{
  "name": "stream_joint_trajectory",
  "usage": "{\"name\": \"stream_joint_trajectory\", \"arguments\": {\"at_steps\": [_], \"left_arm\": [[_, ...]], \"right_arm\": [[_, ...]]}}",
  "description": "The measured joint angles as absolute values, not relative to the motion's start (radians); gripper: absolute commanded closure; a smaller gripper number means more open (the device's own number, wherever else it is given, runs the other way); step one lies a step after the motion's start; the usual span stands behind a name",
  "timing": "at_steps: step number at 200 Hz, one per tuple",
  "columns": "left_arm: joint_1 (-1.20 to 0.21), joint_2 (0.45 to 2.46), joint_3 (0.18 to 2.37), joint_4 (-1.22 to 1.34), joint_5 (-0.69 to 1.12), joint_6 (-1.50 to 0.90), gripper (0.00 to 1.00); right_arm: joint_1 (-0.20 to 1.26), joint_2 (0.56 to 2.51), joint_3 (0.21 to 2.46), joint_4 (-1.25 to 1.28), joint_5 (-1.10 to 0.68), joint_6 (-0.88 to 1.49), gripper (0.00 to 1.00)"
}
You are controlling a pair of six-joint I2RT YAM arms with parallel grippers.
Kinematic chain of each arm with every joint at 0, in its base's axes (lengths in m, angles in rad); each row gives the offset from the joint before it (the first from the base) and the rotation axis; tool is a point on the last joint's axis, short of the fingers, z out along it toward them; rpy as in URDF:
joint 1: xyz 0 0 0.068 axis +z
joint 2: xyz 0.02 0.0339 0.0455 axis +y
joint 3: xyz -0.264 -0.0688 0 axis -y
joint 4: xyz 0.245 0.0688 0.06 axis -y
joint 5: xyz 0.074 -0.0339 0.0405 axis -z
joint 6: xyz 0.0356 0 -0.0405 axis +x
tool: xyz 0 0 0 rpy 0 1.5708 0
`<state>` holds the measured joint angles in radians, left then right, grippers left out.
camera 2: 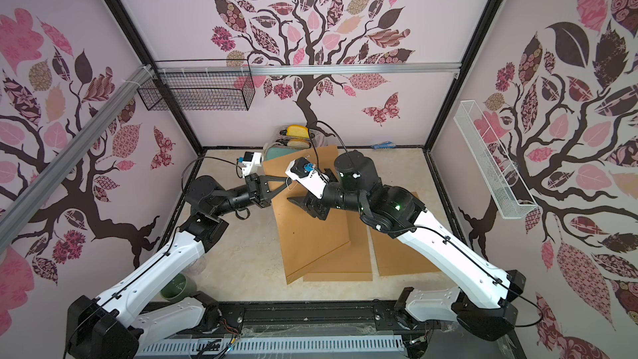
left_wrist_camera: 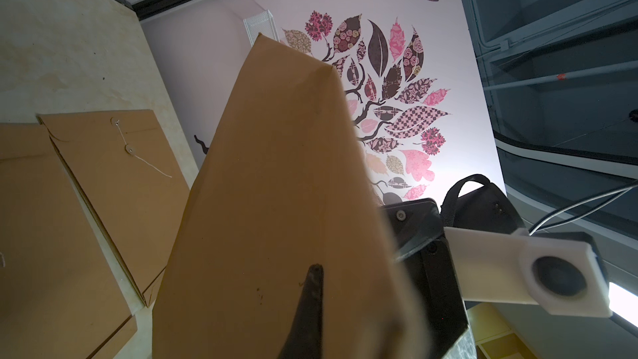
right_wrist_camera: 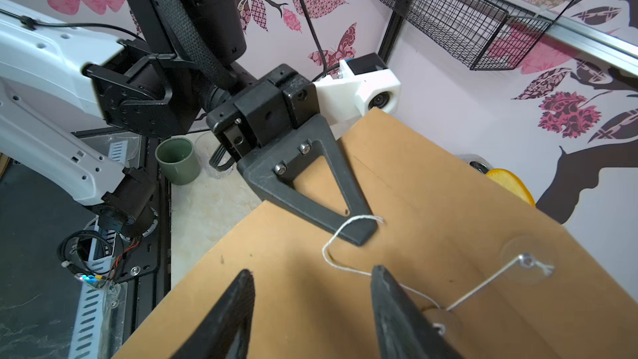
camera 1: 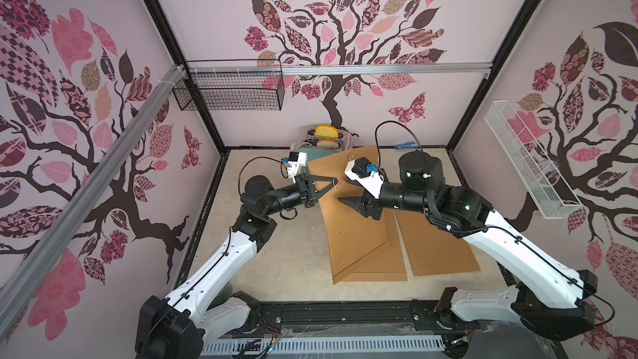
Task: Close the mouth of the file bag
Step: Close the file bag.
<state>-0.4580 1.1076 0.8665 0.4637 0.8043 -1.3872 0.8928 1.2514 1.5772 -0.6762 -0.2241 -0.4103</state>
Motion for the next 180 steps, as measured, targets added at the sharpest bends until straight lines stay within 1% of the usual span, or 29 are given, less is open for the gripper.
{"name": "stream_joint_trajectory", "arguments": {"at_steps": [54,82,107,121,144,167,180], "left_arm": [[-0.458,1.105,0.882,0.447,0.804,-1.386,1.00],[-0.458,1.103,0.883,0.435,0.797,-1.386,1.00],[-0.458,1.098,0.883,0.431,0.795,-1.386,1.00],[-0.458,1.093,0.883,0.431,0.792,-1.386,1.00],[-0.458,1.090,0.883,0.432,0.788,-1.386,1.00],[-0.459,1.090,0.883,0.431,0.783,-1.386,1.00],[-0.459,1.090,0.883,0.431,0.777,-1.385,1.00]], "right_arm": [[0.917,1.297,1.578,-0.673,-0.202,-0.461,0.44],[0.927,1.309,1.578,-0.673,-0.184,-0.469,0.46],[0.933,1.310,1.578,-0.664,-0.154,-0.472,0.51],[0.935,1.310,1.578,-0.654,-0.139,-0.469,0.57],[0.939,1.310,1.577,-0.634,-0.117,-0.451,0.64],[0.939,1.313,1.577,-0.619,-0.102,-0.434,0.67],[0.939,1.316,1.577,-0.613,-0.096,-0.427,0.71]]}}
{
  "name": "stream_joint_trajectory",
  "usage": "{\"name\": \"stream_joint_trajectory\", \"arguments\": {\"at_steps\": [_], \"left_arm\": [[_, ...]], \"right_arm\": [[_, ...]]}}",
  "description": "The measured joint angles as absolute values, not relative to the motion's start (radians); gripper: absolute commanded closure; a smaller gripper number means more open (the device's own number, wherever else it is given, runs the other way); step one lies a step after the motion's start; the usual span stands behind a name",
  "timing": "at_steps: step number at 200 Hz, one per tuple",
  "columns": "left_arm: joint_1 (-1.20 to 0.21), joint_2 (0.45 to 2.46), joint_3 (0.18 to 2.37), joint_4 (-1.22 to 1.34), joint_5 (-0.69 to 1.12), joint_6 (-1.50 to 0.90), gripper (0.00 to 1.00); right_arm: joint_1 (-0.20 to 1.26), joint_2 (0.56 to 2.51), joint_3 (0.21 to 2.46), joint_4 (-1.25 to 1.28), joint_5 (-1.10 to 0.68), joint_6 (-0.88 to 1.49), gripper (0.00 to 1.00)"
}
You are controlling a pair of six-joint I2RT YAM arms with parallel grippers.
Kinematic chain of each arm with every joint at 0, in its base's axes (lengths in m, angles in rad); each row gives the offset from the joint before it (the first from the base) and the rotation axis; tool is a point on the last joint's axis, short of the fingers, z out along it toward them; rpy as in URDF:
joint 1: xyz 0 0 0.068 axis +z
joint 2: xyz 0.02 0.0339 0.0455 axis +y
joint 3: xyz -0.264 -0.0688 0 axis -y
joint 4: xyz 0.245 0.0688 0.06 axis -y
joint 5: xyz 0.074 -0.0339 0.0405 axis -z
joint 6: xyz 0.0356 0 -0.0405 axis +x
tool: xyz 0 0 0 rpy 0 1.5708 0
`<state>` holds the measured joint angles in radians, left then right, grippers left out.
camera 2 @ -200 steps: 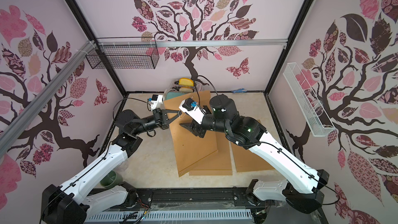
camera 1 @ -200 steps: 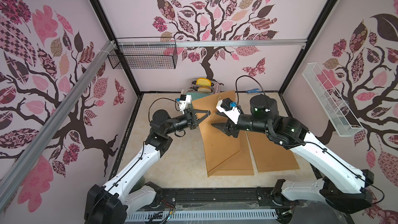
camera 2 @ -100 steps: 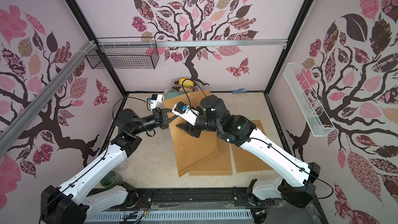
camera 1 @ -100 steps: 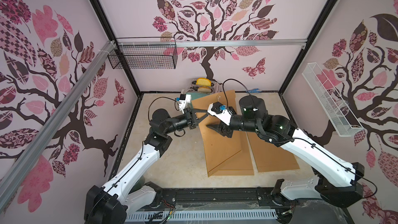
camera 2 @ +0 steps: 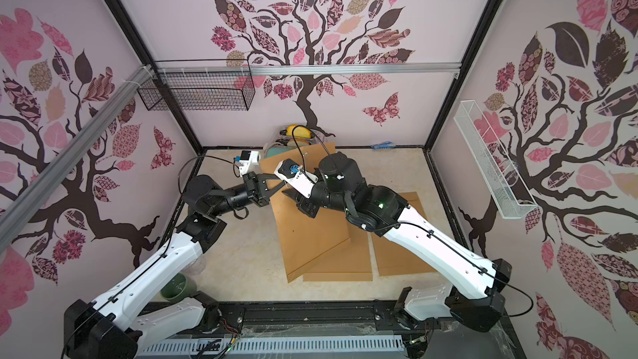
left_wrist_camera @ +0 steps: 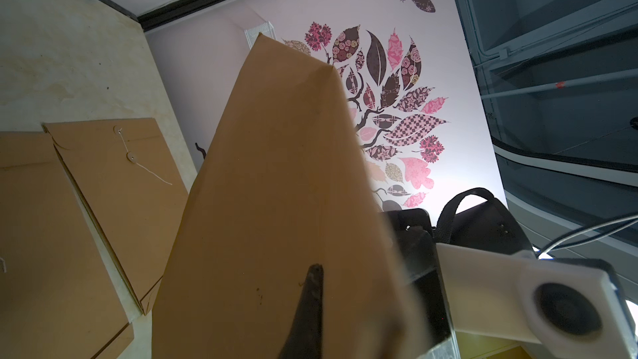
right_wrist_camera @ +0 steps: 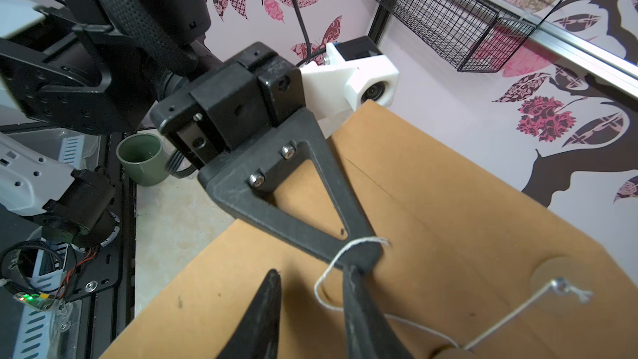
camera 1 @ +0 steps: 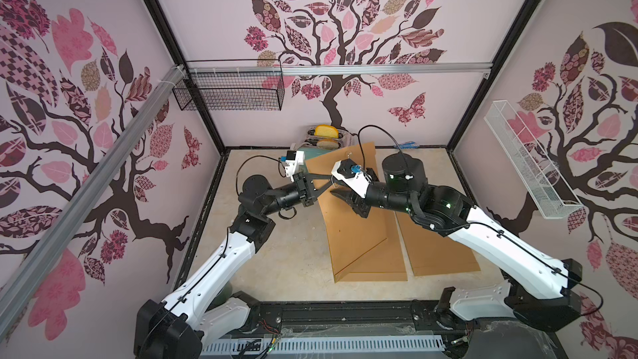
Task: Close the mouth of the file bag
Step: Close the file bag.
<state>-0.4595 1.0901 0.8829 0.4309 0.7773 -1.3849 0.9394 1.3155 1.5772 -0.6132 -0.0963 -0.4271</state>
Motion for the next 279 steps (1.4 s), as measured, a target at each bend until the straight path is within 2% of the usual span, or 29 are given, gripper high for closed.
{"name": "stream_joint_trajectory", "arguments": {"at_steps": [38,65,163,227,279], "left_arm": [[-0.461,1.090,0.883,0.427,0.762,-1.383,1.00],[-0.461,1.090,0.883,0.421,0.761,-1.382,1.00],[-0.477,1.085,0.894,0.411,0.772,-1.363,1.00],[-0.480,1.085,0.900,0.414,0.780,-1.361,1.00],[-0.480,1.081,0.900,0.411,0.779,-1.360,1.00]], "right_arm": [[0.946,1.327,1.577,-0.604,-0.084,-0.412,0.80],[0.949,1.332,1.577,-0.603,-0.062,-0.416,1.00],[0.949,1.274,1.516,-0.545,-0.099,-0.358,1.00],[0.836,1.190,1.474,-0.481,-0.261,-0.220,1.00],[0.826,1.171,1.385,-0.424,-0.407,-0.122,1.00]]}}
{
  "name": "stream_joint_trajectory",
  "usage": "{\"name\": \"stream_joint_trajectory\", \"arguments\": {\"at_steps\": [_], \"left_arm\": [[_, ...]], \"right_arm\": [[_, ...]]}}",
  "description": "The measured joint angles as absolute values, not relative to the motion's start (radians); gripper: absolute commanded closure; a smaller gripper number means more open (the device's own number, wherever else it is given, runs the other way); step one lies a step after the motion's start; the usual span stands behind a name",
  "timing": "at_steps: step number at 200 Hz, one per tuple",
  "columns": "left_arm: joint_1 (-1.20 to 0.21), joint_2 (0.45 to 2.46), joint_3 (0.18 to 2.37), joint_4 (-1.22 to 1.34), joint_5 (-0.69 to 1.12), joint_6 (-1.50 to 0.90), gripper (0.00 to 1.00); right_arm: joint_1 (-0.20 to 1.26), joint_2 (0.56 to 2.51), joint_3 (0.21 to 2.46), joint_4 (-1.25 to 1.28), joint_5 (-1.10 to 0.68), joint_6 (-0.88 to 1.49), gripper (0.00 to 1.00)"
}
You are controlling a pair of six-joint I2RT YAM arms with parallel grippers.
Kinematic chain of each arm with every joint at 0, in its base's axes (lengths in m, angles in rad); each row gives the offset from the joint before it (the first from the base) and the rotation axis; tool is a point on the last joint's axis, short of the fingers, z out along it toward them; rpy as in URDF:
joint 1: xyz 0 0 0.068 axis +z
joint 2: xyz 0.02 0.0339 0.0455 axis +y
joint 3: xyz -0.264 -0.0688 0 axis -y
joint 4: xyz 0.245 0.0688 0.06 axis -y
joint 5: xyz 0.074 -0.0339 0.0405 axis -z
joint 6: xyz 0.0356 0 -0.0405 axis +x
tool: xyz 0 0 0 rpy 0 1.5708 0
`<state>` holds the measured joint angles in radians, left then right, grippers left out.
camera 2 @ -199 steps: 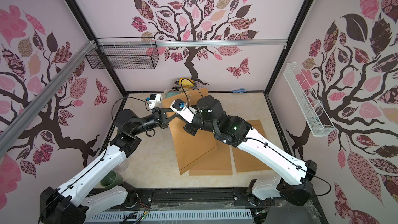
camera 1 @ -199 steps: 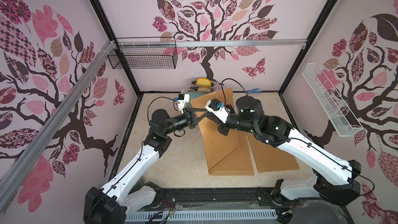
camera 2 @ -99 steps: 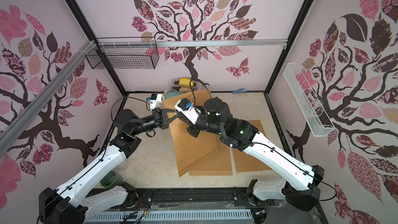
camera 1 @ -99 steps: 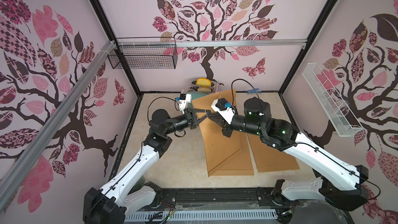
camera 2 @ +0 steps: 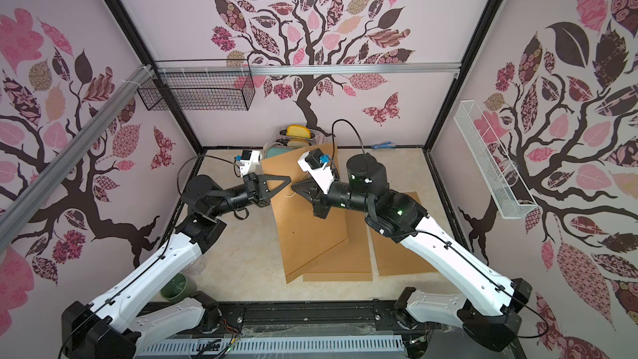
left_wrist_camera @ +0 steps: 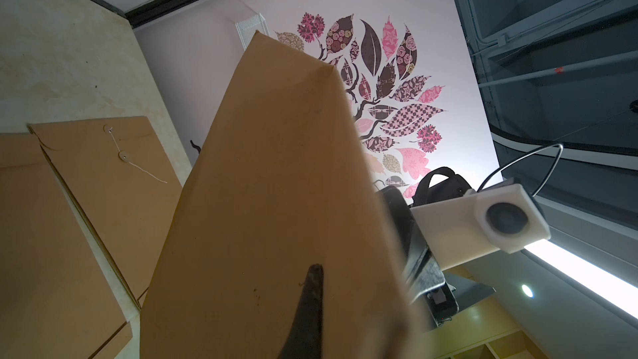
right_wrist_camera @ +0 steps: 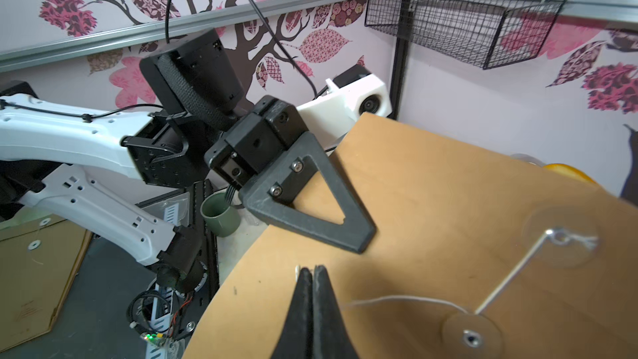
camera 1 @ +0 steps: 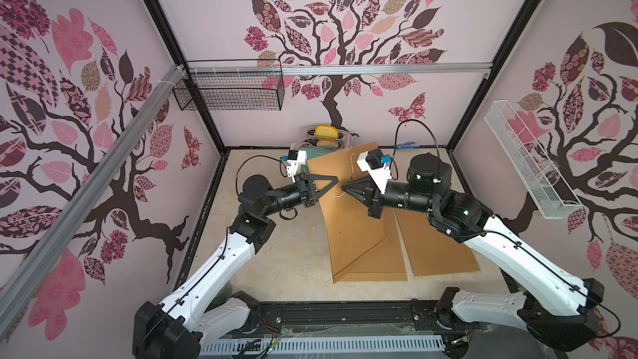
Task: Close the mouth of the file bag
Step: Close the file bag.
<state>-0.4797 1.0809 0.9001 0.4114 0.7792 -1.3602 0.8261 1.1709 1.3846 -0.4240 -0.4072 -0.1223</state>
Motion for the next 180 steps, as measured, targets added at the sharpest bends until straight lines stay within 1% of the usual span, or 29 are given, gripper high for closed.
{"name": "stream_joint_trajectory", "arguments": {"at_steps": [47,85,96,118,138,153,180], "left_arm": [[-0.480,1.077,0.900,0.415,0.776,-1.361,1.00],[-0.480,1.067,0.900,0.409,0.770,-1.354,1.00],[-0.480,1.066,0.900,0.409,0.770,-1.353,1.00],[-0.480,1.067,0.900,0.409,0.769,-1.346,1.00],[-0.480,1.067,0.900,0.408,0.768,-1.334,1.00],[-0.480,1.066,0.900,0.403,0.767,-1.320,1.00],[-0.480,1.066,0.902,0.374,0.764,-1.291,1.00]], "right_arm": [[0.826,1.157,1.269,-0.366,-0.461,-0.046,1.00],[0.826,1.048,1.199,-0.354,-0.451,0.025,1.00],[0.826,1.017,1.202,-0.353,-0.449,0.051,0.89],[0.826,0.988,1.239,-0.385,-0.411,0.109,0.75],[0.826,1.031,1.325,-0.468,-0.350,0.171,0.61],[0.826,1.089,1.393,-0.519,-0.323,0.210,0.56],[0.861,1.176,1.454,-0.611,-0.237,0.243,0.55]]}}
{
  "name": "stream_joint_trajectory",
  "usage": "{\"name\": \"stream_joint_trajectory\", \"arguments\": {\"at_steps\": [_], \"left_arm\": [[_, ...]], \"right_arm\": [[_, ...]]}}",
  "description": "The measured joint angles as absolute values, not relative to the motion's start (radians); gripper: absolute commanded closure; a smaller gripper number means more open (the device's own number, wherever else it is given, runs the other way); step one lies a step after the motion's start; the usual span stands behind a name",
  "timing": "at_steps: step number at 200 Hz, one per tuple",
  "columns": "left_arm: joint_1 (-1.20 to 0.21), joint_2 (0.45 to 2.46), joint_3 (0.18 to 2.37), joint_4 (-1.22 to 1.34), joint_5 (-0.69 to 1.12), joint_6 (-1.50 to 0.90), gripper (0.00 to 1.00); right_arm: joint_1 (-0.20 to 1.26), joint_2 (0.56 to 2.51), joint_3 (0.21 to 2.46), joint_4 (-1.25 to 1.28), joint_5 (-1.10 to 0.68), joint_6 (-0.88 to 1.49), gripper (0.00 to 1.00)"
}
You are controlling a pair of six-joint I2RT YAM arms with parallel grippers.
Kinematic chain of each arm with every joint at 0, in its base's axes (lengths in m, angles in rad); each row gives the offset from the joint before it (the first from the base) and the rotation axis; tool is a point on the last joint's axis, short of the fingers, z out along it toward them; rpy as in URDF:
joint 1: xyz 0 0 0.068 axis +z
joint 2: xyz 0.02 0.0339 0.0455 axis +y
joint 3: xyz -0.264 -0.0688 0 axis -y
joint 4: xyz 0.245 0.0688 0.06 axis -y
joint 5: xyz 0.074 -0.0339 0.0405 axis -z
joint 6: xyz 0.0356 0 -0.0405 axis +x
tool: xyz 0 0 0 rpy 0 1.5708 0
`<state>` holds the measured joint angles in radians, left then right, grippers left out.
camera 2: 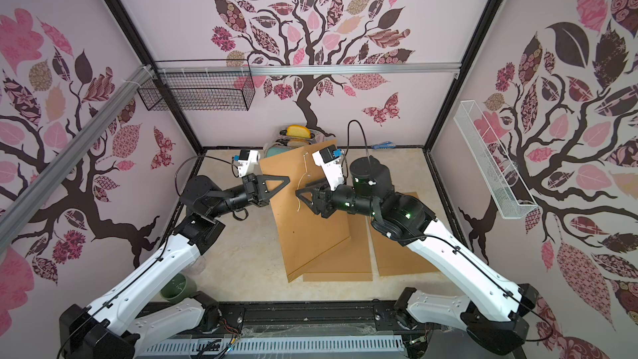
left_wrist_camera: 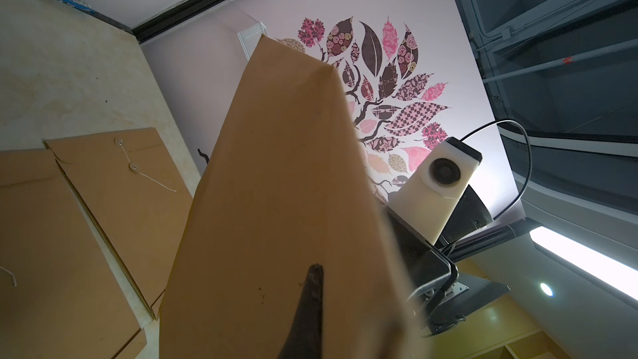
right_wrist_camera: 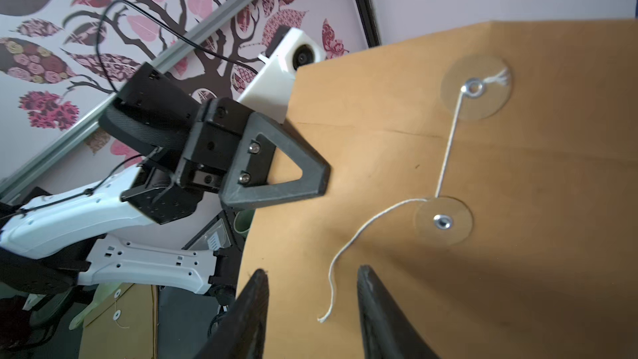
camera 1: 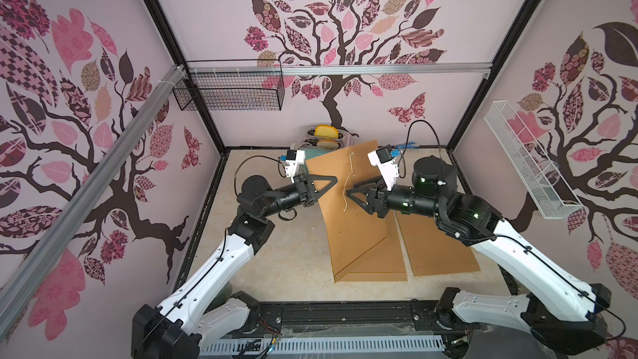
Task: Close the mouth of the file bag
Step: Close the file bag.
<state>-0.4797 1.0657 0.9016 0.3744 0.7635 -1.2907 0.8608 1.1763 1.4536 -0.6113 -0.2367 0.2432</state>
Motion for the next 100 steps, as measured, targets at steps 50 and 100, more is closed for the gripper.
{"name": "stream_joint_trajectory", "arguments": {"at_steps": [50,100], "left_arm": [[-0.480,1.064,0.902,0.349,0.760,-1.270,1.00],[-0.480,1.063,0.901,0.370,0.760,-1.295,1.00]], "right_arm": [[0.936,1.276,1.527,-0.717,-0.117,0.274,0.56],[0.937,1.255,1.483,-0.669,-0.065,0.275,0.71]]}}
